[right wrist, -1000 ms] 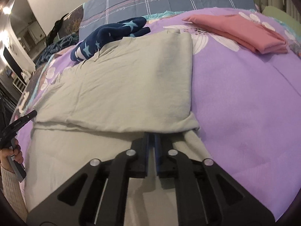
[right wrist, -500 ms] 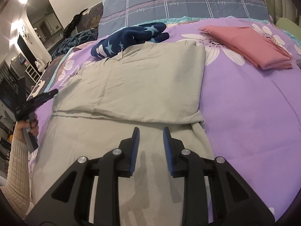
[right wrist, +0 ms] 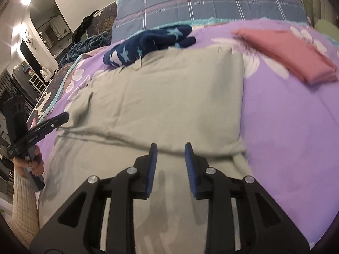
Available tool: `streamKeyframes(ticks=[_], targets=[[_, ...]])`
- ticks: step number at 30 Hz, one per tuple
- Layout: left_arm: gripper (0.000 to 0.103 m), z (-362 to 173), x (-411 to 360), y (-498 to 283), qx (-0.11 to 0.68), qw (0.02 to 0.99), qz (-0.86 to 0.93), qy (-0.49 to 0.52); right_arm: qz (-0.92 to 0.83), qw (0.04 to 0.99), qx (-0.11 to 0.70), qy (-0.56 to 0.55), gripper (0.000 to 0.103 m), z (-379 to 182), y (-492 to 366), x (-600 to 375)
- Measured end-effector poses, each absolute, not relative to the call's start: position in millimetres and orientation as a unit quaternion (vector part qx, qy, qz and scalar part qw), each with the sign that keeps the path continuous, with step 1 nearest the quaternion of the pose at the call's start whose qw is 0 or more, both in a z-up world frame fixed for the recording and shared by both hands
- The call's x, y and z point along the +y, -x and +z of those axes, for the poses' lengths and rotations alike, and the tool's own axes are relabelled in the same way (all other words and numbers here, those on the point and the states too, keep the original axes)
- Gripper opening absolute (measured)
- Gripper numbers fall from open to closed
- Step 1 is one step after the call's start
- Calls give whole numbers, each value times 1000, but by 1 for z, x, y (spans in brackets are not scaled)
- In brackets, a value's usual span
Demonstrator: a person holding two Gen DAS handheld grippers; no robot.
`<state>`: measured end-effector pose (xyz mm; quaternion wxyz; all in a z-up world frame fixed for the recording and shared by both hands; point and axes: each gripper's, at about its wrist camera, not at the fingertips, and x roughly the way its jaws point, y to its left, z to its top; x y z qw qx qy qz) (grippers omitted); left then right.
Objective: Fold small clothes
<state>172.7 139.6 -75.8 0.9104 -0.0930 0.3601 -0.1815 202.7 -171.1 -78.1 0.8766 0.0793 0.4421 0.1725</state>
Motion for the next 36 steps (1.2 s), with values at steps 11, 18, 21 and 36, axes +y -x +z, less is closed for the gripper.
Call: streamKeyframes(ticks=[11, 18, 21, 36], targets=[[57, -77, 123, -177, 365, 918, -157, -14, 169, 872, 453, -78, 30, -90, -201, -163], [39, -112, 53, -206, 412, 886, -132, -167, 160, 875, 449, -87, 30, -87, -197, -173], [3, -97, 83, -215, 421, 895, -103, -105, 153, 877, 447, -86, 30, -86, -194, -180], [33, -66, 203, -201, 359, 932, 34, 42, 126, 880, 446, -107, 30, -88, -202, -202]])
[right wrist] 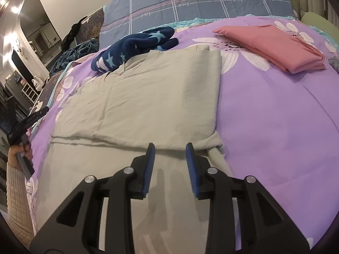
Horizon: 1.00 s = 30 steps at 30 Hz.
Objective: Fold small clothes
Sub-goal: 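Grasp the grey shirt hem with the right gripper and lift it toward the collar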
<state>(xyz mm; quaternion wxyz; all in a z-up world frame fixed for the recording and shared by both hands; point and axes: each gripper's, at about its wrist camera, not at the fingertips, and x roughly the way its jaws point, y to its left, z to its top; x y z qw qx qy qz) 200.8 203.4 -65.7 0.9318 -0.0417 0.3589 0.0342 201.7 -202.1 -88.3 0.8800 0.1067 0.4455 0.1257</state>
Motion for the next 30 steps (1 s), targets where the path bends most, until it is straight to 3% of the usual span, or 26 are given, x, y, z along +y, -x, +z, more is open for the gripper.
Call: streamKeyframes(ticks=[10, 17, 22, 24, 25, 30], targets=[[36, -120, 99, -216, 419, 905, -38, -59, 76, 887, 438, -123, 31, -75, -272, -245], [38, -117, 84, -208, 412, 905, -12, -104, 96, 847, 458, -253, 38, -93, -351, -284], [42, -123, 85, -213, 410, 904, 1, -123, 94, 826, 488, -266, 39, -102, -394, -280], [42, -122, 86, -214, 410, 904, 2, -122, 98, 813, 518, -246, 31, -105, -406, -269], [42, -122, 87, -213, 410, 904, 2, -119, 94, 812, 534, -216, 7, -104, -409, -261], [44, -122, 89, -213, 410, 905, 2, -117, 83, 859, 470, -184, 3, -60, -383, -252]])
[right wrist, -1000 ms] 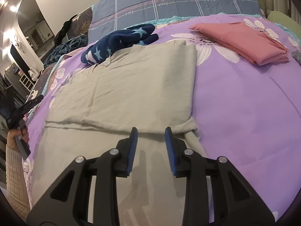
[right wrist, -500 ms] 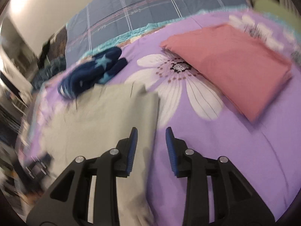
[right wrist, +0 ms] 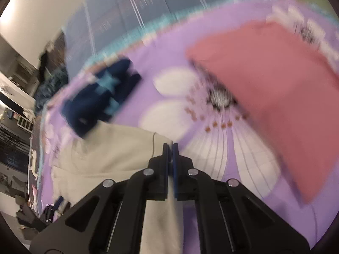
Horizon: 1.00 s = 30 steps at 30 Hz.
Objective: Fold small clothes
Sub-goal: 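Grasp the grey shirt hem with the right gripper and lift it toward the collar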
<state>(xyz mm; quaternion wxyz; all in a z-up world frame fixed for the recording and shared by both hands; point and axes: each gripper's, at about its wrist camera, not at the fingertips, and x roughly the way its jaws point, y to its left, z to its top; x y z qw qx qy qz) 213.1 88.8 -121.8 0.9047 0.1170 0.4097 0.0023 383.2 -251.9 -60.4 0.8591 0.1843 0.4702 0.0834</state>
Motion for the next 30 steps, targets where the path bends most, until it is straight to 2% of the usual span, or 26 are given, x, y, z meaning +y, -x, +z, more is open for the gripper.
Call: streamKeyframes(ticks=[1, 5, 6, 9, 14, 16, 18, 22, 24, 27, 28, 30], targets=[[44, -122, 89, -214, 410, 905, 2, -118, 78, 868, 463, -165, 3, -56, -381, -247], [48, -122, 89, -214, 409, 905, 7, -117, -48, 889, 454, 28, 2, -75, -393, -224], [48, -122, 89, -214, 409, 905, 8, -117, -55, 886, 459, 30, 2, -79, -393, -228], [49, -122, 90, -214, 409, 905, 9, -115, -12, 888, 455, -67, 2, -77, -377, -250], [49, -122, 93, -215, 410, 906, 4, -105, 125, 887, 435, -88, 5, -63, -328, -231], [49, -122, 92, -215, 410, 906, 6, -107, 114, 879, 460, -50, 7, -80, -326, -219], [49, -122, 91, -214, 410, 906, 6, -108, 39, 881, 469, 38, 3, -111, -329, -214], [51, -122, 93, -215, 410, 906, 6, -102, 32, 892, 450, -42, 5, -96, -307, -227], [51, -122, 94, -215, 410, 907, 5, -99, 110, 892, 432, -76, 4, -81, -275, -221], [51, -122, 94, -215, 410, 907, 5, -99, 138, 881, 451, -41, 5, -96, -240, -209], [51, -122, 94, -215, 410, 907, 5, -99, 124, 873, 471, -14, 1, -109, -236, -207], [51, -121, 95, -215, 411, 907, 2, -95, 132, 882, 453, -8, 0, -122, -227, -212]])
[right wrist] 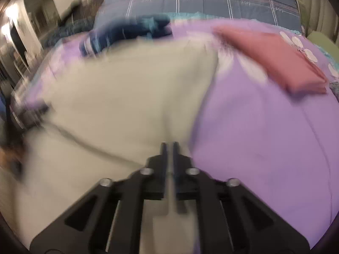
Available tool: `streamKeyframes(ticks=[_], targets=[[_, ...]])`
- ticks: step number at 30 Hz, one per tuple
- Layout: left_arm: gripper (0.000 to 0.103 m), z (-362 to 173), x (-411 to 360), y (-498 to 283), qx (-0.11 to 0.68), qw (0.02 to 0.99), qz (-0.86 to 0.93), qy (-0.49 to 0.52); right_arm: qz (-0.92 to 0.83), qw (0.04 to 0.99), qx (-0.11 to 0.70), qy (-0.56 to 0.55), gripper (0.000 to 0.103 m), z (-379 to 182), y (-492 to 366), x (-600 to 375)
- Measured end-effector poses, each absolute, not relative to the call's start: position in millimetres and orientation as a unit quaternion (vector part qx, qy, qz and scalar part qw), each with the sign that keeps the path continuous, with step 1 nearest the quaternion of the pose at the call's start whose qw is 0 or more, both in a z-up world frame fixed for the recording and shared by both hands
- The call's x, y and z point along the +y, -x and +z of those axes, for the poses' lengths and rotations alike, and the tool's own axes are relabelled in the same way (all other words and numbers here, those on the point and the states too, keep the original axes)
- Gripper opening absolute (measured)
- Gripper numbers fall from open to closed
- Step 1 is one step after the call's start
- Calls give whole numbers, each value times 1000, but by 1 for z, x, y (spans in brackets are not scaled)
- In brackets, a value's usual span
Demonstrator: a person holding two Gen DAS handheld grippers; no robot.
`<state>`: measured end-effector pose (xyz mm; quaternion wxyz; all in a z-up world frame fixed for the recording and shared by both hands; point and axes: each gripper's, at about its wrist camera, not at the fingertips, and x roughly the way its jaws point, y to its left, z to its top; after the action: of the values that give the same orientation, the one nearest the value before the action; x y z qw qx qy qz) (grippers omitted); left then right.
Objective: Fold small clothes
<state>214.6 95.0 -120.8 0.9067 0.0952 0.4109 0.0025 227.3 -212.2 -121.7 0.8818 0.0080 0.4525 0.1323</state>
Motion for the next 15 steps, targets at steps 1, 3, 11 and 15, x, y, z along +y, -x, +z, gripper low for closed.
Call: streamKeyframes(ticks=[1, 3, 11, 15], targets=[[51, -119, 98, -214, 410, 908, -1, -88, 125, 881, 455, -20, 0, -120, -226, -215], [51, -111, 106, -206, 414, 908, -11, -69, 91, 886, 452, -45, 0, -105, -220, -217], [54, -110, 157, -120, 426, 904, -11, -44, 105, 885, 451, -35, 7, -108, -170, -223], [58, -117, 180, -79, 432, 901, -33, 0, 113, 883, 450, -73, 7, -109, -141, -242]])
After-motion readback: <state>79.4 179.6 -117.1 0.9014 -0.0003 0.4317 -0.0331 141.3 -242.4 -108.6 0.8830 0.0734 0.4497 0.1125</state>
